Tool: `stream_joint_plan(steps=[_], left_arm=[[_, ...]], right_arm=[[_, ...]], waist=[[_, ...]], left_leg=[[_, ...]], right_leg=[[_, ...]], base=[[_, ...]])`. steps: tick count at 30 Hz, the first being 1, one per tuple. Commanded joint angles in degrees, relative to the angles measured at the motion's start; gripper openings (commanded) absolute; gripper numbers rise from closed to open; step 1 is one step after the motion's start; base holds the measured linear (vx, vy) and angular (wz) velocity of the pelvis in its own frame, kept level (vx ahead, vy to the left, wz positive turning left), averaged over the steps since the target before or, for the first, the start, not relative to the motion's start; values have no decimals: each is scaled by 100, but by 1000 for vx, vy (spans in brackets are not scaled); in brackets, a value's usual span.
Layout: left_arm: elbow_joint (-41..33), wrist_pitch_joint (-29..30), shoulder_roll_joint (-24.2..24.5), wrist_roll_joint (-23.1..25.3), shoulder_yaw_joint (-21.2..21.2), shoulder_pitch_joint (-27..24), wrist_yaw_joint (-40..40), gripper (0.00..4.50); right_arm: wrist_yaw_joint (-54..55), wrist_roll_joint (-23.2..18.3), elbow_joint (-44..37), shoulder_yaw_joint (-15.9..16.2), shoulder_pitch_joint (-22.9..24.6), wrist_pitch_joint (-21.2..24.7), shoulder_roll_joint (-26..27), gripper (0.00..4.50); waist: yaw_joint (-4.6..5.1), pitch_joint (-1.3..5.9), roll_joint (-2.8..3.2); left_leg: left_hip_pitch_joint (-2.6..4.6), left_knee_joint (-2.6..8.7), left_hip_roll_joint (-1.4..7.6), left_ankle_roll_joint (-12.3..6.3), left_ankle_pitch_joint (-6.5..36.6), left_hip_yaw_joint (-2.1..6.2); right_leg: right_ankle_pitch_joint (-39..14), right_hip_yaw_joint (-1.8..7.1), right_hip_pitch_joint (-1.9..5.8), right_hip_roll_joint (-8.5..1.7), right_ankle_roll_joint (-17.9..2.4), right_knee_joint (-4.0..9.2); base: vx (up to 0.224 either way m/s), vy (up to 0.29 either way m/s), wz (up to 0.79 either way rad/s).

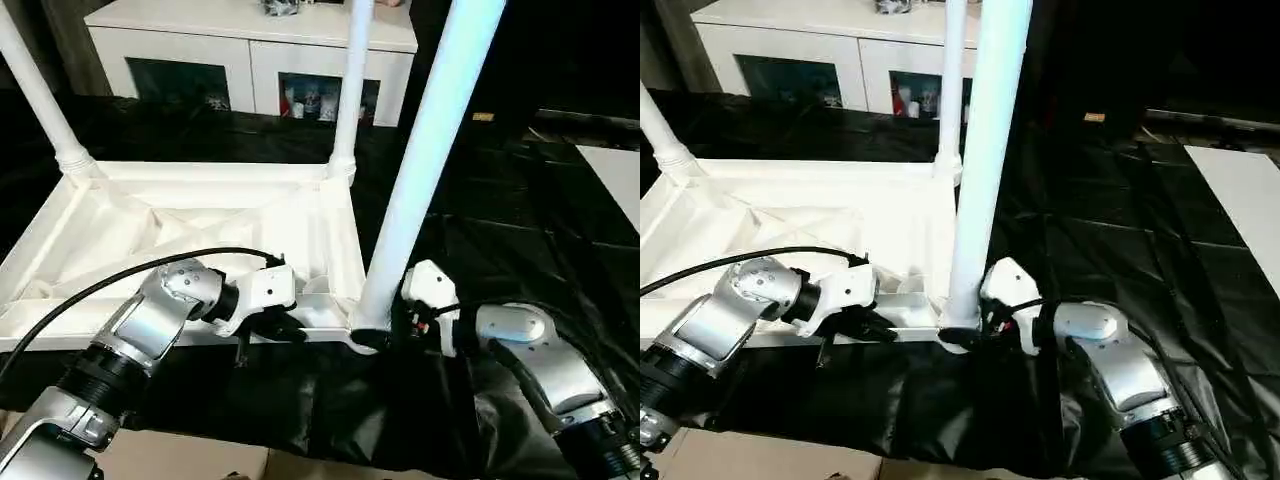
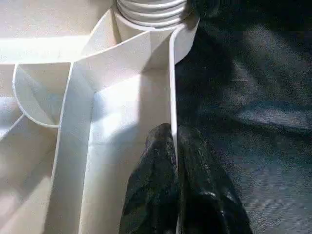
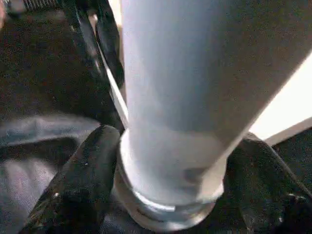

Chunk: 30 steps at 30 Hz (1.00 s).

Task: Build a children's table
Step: Rotate leg to tighten

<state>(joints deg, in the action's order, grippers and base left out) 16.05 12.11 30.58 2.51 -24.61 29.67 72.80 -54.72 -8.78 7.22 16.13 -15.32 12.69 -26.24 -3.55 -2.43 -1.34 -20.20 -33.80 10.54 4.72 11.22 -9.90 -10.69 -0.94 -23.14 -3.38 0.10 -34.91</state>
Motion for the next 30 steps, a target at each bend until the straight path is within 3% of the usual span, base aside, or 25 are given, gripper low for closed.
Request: stream_joint_plan(steps=[1,6,11,12,14,16,24,26,30], left_arm=[[-34,-14,-19,98,-206,-43,72,0],[-5,-32,-24,117,-198,-28,63,0],[8,-38,-13,120,-192,-20,66,0],[7,-35,-10,118,-191,-21,70,0],[8,-32,-6,116,-191,-23,79,0],[12,-26,-8,112,-190,-23,93,0],[-10,5,9,103,-204,-40,134,0],[2,12,-2,92,-192,-39,124,0],[141,147,-258,123,-92,-28,-304,0]], right_arm=[[49,68,38,-9,0,-63,-36,338],[166,181,200,-8,-63,-133,10,338],[98,29,192,-94,-90,-79,91,338],[89,22,197,-95,-89,-87,95,313],[47,2,201,-89,-75,-98,93,313],[-25,-40,182,-77,-38,-122,94,285],[-62,-176,154,-129,42,-104,150,275],[19,-263,175,-213,72,-84,231,275],[917,-445,550,-685,65,-126,851,274]], waist=[[1,287,0],[3,287,4],[6,290,8],[4,289,9],[5,283,5],[5,284,3],[4,292,10],[3,289,11],[24,278,18]], left_leg=[[5,417,211,-182,1230,42],[5,419,210,-167,1276,44],[7,419,213,-174,1252,46],[6,420,213,-174,1251,46],[6,424,214,-176,1293,47],[6,426,216,-167,1297,49],[2,416,211,-191,1221,44],[6,419,212,-189,1248,45],[-1,428,205,-113,1355,45]], right_leg=[[-1088,192,262,-356,-1261,394],[-1168,194,264,-357,-1234,401],[-1096,191,260,-354,-1257,393],[-1080,191,263,-355,-1263,393],[-1142,190,262,-357,-1257,399],[-1173,190,261,-358,-1242,400],[-1009,190,271,-356,-1286,385],[-1064,189,266,-359,-1279,392],[-1279,191,235,-363,-1258,412]], base=[[0,0,0],[0,0,0],[0,0,0],[0,0,0],[0,0,0],[0,0,0],[0,0,0],[0,0,0],[0,0,0]])
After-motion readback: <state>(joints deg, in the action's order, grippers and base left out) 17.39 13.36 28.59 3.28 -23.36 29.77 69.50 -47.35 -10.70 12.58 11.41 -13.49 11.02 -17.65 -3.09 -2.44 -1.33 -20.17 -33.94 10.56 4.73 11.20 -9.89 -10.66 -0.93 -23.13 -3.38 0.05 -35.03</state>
